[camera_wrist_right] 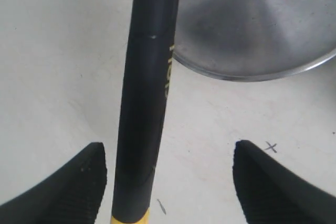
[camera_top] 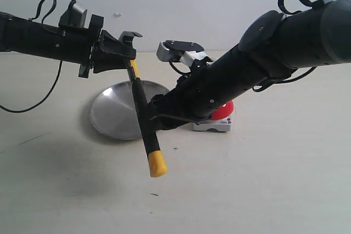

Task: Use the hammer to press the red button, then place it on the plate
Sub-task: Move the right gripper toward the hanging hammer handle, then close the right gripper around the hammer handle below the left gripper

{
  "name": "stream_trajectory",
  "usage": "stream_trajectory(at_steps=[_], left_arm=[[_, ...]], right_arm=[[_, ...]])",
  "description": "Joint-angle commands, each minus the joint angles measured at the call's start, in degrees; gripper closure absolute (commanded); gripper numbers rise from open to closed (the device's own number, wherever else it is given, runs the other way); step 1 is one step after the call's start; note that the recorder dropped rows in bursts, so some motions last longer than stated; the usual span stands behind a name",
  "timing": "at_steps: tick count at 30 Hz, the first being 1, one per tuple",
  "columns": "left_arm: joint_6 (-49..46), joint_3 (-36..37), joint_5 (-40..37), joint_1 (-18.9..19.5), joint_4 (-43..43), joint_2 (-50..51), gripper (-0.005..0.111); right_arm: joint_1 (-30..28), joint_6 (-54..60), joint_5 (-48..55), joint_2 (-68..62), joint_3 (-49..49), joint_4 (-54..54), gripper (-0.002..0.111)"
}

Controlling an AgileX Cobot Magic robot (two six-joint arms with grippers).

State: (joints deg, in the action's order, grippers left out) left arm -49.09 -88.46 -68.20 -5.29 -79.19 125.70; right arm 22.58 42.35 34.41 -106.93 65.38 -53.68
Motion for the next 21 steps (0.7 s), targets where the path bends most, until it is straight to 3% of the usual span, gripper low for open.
stream_trajectory(at_steps=[1,21], left_arm=[[0.07,-0.17,-1.76,-0.02,-4.01,-1.52,0.107],[-0.14,-0.17,-1.76,-0.02,-4.75,-1.52,0.107]], right_arm=[[0.09,2.11,1.19,-0.14,0.26,-1.87,0.042],[0.09,-1.53,3.28,-0.14,3.22,-2.63,0.042]])
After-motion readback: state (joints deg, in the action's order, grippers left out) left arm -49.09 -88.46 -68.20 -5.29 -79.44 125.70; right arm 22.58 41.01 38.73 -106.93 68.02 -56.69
